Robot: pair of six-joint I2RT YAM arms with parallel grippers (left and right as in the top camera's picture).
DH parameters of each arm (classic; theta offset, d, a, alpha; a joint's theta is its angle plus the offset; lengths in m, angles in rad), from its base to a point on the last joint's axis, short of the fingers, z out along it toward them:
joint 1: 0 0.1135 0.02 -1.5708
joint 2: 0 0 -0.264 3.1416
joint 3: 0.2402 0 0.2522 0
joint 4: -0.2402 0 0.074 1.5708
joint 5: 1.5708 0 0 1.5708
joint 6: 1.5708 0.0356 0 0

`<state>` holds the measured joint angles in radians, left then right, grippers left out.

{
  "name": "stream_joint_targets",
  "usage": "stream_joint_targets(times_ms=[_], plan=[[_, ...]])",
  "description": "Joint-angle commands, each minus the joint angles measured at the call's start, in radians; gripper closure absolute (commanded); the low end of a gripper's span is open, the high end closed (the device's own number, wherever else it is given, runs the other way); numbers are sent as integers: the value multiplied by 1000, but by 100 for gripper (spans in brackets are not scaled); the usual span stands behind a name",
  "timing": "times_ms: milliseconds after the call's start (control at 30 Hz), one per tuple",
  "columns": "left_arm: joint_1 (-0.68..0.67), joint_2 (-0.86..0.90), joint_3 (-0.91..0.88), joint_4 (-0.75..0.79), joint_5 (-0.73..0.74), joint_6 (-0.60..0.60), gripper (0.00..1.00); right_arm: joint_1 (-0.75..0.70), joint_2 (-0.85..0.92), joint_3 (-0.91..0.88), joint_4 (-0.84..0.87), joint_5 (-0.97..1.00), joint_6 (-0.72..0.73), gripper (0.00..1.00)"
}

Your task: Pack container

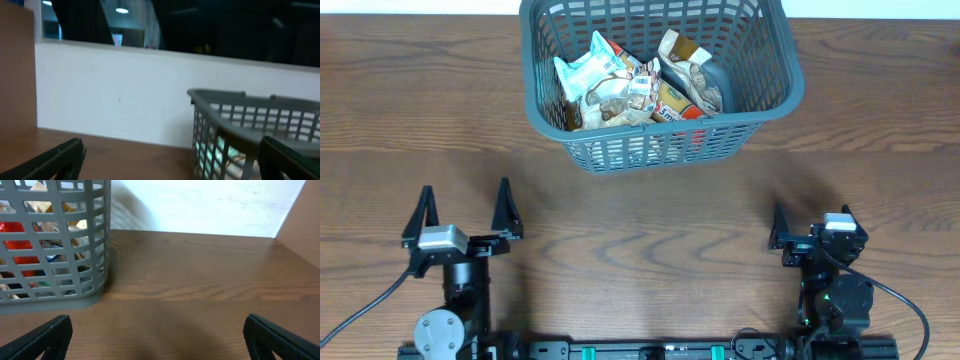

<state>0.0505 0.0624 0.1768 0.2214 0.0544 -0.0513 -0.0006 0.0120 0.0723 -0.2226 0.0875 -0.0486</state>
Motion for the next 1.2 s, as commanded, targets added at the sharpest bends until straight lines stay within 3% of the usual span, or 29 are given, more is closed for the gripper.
stream_joint_targets(times_ms=[0,267,700,1167], plan=[[5,-39,-48,9,13,13,1,9,-6,-3,-2,13,-12,1],[4,-60,-128,-21,14,12,1,9,-6,-3,-2,13,-12,1],[4,-60,-128,-386,14,-37,1,9,-6,-3,-2,13,-12,1],[4,-57,-128,-389,13,-36,1,9,-6,-3,-2,13,-12,1]])
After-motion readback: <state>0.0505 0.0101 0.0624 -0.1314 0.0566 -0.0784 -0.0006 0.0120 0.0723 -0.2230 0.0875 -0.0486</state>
